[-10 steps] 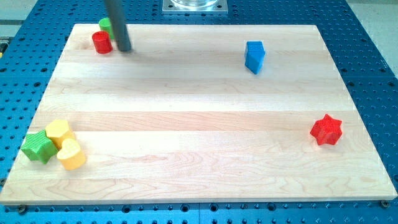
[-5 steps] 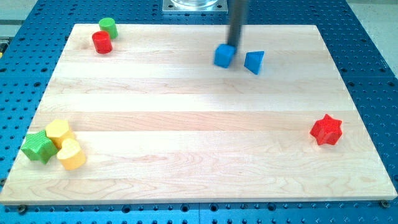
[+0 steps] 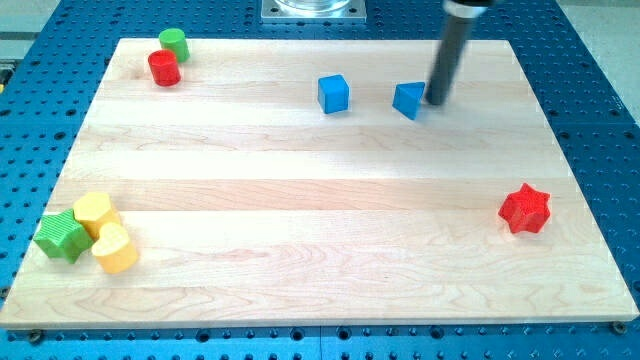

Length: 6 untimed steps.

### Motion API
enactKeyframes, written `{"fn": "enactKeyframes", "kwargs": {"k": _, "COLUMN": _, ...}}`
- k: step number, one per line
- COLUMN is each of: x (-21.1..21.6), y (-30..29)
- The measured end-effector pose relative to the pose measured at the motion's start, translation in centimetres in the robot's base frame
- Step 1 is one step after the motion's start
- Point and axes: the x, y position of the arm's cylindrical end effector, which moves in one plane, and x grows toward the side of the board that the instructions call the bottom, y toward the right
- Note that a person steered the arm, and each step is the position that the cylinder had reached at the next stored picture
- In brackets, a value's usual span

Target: Move the blue cube to the bottom left of the red circle

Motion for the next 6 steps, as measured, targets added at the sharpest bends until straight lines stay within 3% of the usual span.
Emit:
{"fn": "enactKeyframes", "kwargs": {"k": 1, "x": 0.0, "y": -11.3}}
{"fn": "enactKeyframes", "kwargs": {"k": 2, "x": 0.0, "y": -13.4}}
{"fn": "enactKeyframes", "kwargs": {"k": 3, "x": 0.1, "y": -24.7}}
{"fn": "enactKeyframes", "kwargs": {"k": 4, "x": 2.1, "y": -26.8}}
{"fn": "enactKeyframes", "kwargs": {"k": 5, "x": 4.5, "y": -33.2}}
{"fn": "enactKeyframes", "kwargs": {"k": 6, "x": 4.0, "y": -34.4}}
